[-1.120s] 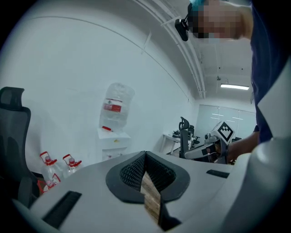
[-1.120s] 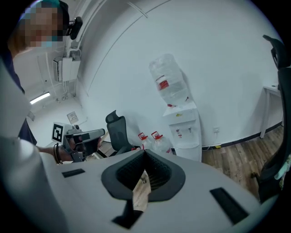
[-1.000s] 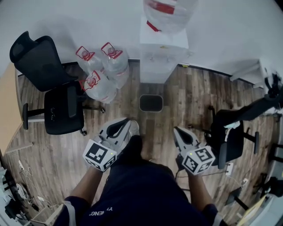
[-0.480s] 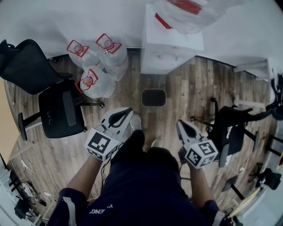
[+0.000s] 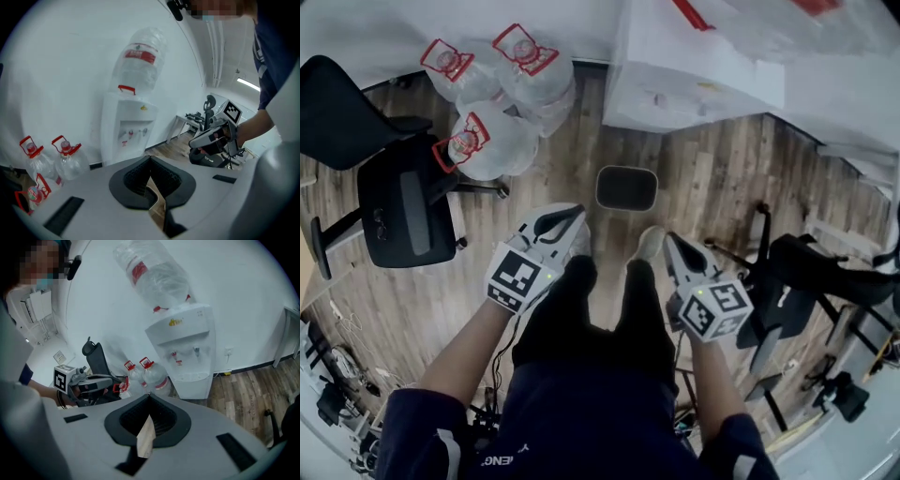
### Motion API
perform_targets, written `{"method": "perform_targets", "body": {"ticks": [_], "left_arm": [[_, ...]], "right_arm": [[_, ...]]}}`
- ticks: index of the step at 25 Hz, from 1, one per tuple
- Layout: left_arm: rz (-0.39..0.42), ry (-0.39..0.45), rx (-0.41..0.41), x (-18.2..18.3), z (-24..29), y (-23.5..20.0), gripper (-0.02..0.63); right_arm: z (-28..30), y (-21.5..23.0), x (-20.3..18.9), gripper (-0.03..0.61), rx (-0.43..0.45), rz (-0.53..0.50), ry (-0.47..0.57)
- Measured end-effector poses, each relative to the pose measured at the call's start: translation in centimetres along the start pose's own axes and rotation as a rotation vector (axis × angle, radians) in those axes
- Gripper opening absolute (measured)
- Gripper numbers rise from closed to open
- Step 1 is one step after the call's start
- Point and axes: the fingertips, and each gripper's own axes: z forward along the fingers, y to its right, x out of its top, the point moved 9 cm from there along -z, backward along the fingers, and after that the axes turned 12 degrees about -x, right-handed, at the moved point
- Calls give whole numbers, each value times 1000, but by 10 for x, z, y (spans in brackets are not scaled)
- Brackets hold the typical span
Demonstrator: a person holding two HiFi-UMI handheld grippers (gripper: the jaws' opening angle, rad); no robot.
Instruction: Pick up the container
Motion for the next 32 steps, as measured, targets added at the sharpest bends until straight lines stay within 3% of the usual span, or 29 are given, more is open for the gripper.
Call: {"method": "perform_targets", "body": {"ticks": [6,11,17,20,23,27,32], "left_arm": [[-29,-128,60,-102,81,-53,25],[-43,-228,64,-201,149,-97,26],[-50,-319,49,-293,223,-148,46],[-64,-374,52,-325,256,-162,87],[-56,-403,70,-347,287,-177,142],[-54,-476,66,-371,323,-201,201],[-66,-616,28,-391,360,-211,218]], "right_arm": [[119,70,-80,15,-42,-12,-169],[217,136,-158,15,-86,-40,-279],[309,196,-222,16,-157,76,-371],[334,217,-252,24,-234,93,-426],[354,241,-285,136,-279,139,-475],[383,264,-319,195,-278,237,-503],[402,275,-336,209,-271,305,-531]]}}
